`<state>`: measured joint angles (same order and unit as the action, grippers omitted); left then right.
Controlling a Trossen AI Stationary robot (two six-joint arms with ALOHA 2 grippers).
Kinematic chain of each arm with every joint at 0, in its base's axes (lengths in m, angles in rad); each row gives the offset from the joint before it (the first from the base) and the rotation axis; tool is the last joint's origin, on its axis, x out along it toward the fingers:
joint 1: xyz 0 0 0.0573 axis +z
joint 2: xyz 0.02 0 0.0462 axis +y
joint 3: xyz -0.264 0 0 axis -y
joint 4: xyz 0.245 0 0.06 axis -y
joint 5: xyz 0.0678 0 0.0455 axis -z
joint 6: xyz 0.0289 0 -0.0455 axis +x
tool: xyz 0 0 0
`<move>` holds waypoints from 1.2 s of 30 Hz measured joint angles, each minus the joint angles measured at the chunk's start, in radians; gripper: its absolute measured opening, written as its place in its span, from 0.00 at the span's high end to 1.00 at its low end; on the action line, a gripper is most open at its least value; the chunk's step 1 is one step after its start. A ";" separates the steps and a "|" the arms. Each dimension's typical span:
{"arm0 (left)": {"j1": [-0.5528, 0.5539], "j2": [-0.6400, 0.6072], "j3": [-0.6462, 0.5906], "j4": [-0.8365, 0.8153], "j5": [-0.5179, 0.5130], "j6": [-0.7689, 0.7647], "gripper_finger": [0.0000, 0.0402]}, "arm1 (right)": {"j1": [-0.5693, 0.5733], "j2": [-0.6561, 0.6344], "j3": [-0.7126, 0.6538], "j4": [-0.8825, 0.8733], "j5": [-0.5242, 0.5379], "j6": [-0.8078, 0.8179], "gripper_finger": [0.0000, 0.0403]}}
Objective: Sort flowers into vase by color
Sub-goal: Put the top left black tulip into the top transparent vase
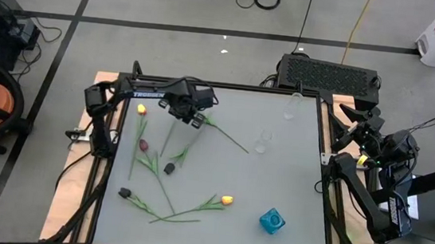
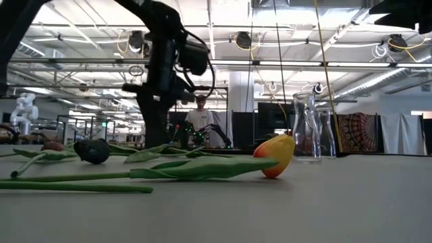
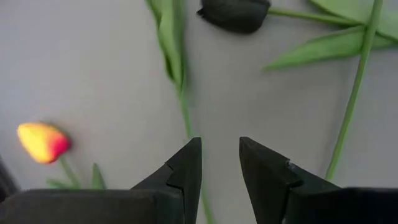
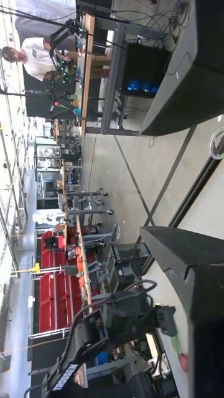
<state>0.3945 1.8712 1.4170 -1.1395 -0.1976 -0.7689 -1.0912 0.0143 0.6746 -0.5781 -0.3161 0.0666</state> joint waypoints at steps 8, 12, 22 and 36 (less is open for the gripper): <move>0.045 0.071 0.000 -0.006 0.011 0.027 0.71 | 0.000 0.000 0.000 0.000 0.000 0.000 0.40; 0.075 0.088 0.000 -0.015 0.038 0.024 0.71 | 0.000 0.000 0.000 0.000 0.000 0.000 0.40; 0.117 0.089 -0.001 0.047 0.032 0.050 0.71 | 0.000 0.000 0.000 0.000 0.000 0.000 0.40; 0.178 0.089 -0.001 0.079 0.027 0.051 0.71 | 0.000 0.000 0.000 0.000 0.000 0.000 0.40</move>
<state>0.5721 1.9606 1.4162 -1.0609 -0.1708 -0.7181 -1.0912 0.0143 0.6746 -0.5781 -0.3161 0.0664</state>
